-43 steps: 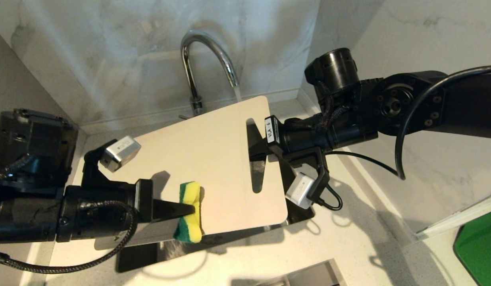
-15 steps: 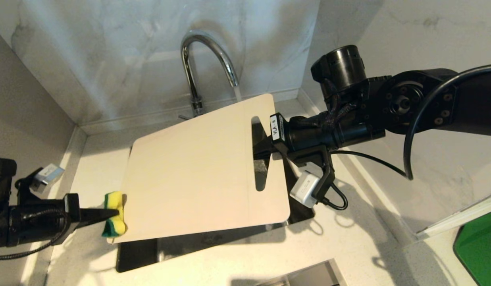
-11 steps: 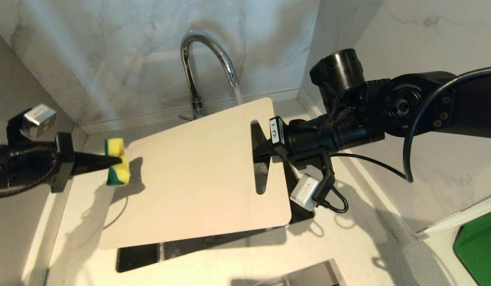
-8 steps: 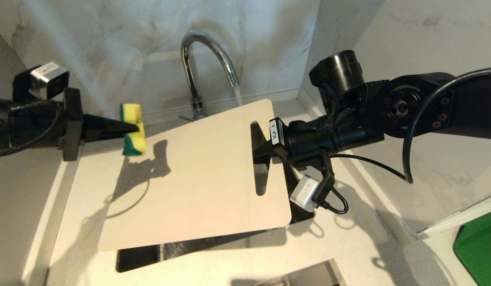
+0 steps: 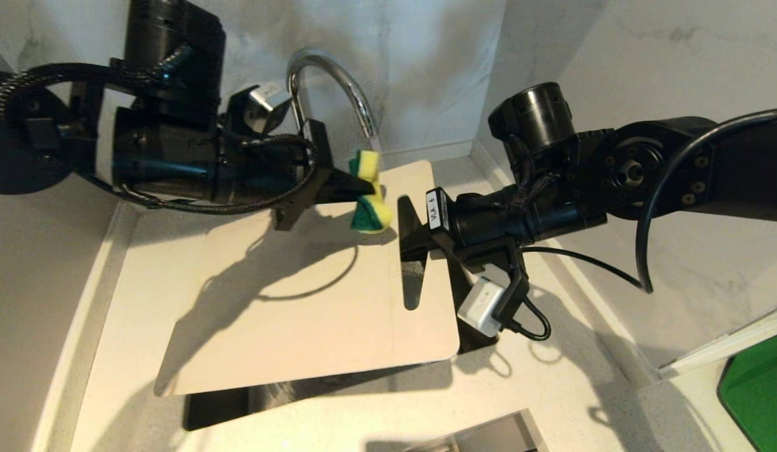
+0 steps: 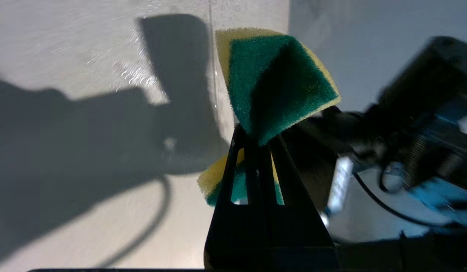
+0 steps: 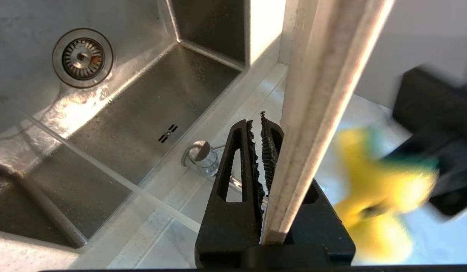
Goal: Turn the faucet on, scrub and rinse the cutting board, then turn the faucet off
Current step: Scrub the cutting board underwater
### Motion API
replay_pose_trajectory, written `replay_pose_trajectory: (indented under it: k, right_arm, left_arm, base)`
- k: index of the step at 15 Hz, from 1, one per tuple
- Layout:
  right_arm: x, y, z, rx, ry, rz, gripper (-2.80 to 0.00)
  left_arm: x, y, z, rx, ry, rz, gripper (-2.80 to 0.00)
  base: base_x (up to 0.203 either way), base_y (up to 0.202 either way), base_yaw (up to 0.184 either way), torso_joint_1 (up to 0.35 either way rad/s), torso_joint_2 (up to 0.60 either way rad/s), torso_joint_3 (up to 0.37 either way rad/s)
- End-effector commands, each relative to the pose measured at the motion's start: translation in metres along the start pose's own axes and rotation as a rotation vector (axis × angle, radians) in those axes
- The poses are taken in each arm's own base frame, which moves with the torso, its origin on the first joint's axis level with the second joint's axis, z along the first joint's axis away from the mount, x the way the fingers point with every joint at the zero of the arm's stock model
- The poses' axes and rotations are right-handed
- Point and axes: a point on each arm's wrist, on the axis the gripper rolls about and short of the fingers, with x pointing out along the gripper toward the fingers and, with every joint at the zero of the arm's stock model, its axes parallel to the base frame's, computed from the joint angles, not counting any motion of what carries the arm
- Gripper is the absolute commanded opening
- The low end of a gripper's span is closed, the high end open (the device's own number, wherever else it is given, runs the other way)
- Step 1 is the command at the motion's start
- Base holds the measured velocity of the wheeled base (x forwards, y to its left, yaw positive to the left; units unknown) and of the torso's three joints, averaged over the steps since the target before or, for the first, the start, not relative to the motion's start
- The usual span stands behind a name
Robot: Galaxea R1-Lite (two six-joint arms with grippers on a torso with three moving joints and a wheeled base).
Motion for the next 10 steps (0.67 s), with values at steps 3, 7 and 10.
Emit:
replay_pose_trajectory:
  k: [3,7,10]
  right_arm:
    - [-0.001,-0.001,0.0,-0.016,-0.001,-0.005,-2.8]
    - [-0.001,-0.001,-0.001,-0.017,0.001,-0.005,-2.8]
    - [-0.003,-0.002,0.0,-0.02,0.005,-0.005,-2.8]
  left_arm:
    - [0.042,0.022,0.0,-0.024,0.037,0.046,-2.8]
    - [0.032,0.039,0.008,-0.052,0.02,0.093,-2.8]
    - [0.022,0.049,-0.001,-0.067,0.041,0.13,-2.8]
  base:
    - [0.0,0.0,0.0,0.0,0.0,0.0]
    - [0.0,0.0,0.0,0.0,0.0,0.0]
    - [0.0,0.0,0.0,0.0,0.0,0.0]
